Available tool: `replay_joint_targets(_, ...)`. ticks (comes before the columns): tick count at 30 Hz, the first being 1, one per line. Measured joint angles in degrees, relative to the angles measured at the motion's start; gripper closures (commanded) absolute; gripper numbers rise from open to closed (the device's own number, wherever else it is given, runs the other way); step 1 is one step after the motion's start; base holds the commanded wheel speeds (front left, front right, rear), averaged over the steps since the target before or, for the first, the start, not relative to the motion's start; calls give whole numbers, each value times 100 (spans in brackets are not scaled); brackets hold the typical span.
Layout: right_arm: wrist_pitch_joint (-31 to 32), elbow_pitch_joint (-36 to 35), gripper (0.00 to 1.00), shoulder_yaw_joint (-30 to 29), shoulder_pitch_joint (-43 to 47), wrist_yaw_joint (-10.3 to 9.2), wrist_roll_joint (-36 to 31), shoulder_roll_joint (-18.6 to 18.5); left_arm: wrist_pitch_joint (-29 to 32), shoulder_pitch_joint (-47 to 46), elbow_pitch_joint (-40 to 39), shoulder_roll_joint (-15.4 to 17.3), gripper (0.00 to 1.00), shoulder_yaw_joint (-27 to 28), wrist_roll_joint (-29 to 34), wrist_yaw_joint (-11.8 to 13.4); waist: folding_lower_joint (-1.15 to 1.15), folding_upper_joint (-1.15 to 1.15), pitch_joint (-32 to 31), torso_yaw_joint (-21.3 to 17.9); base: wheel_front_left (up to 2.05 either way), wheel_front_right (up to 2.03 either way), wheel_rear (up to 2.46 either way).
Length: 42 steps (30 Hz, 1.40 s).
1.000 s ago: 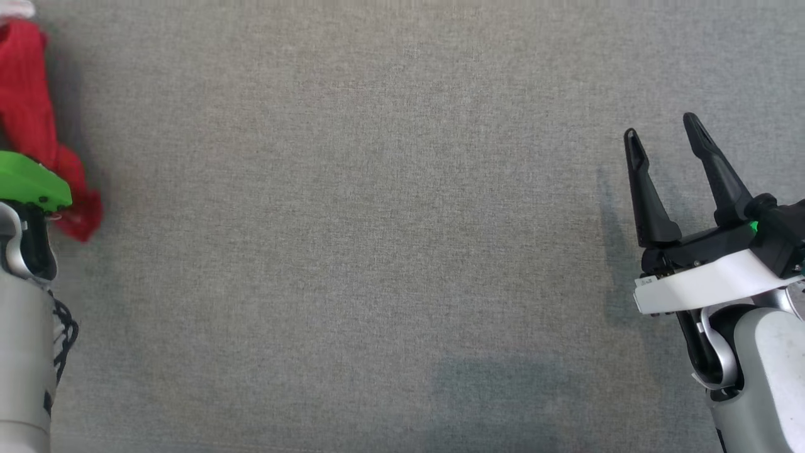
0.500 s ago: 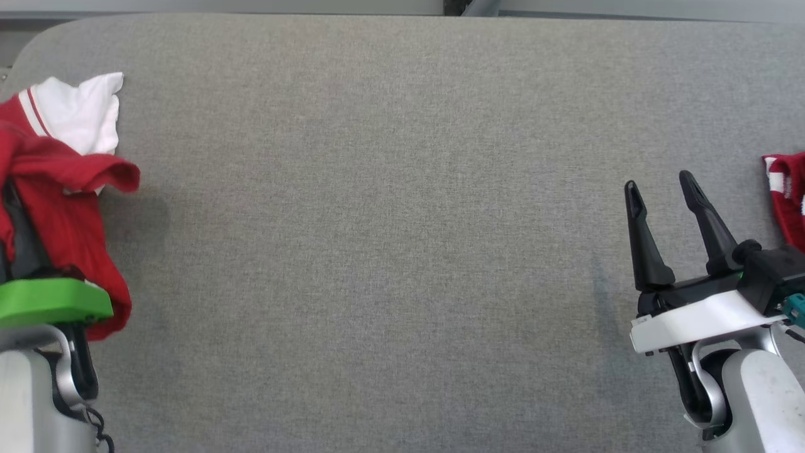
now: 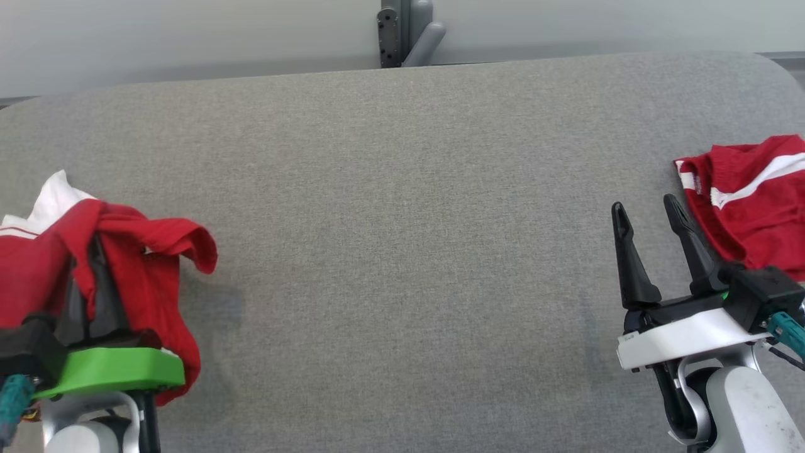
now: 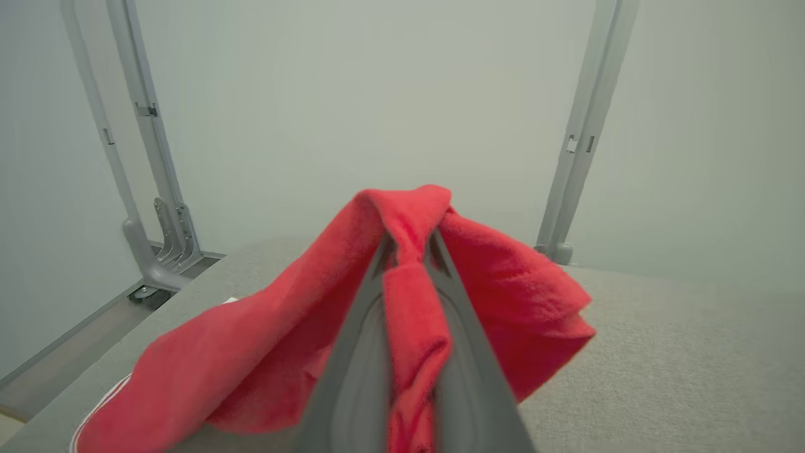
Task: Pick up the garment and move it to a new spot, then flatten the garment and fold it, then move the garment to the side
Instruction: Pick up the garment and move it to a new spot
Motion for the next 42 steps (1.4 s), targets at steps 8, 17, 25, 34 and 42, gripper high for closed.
replay_joint_targets(8,-68,0,0,23,-114,0,41,41,299,-664,31,-109,100,-996,241,-483,0,0,71,-490,0,0,0)
replay_joint_targets(17,-254,177,0,120,-222,0,112,158,485,-1668,1133,-463,100,-1947,452,-1027,0,0,384,-1232,0,0,0)
replay_joint_targets(25,-433,364,0,133,-327,0,202,268,286,-2096,2482,-583,100,-2236,455,-1266,0,0,835,-1768,0,0,0)
replay_joint_targets(34,-487,490,0,48,-366,-1,156,261,-175,-2254,2754,-704,0,-2402,402,-1365,1,0,993,-1870,0,0,0)
replay_joint_targets(42,-491,552,0,62,-359,0,75,104,-592,-2098,2359,-480,0,-1853,201,-1054,0,0,728,-1512,0,0,0)
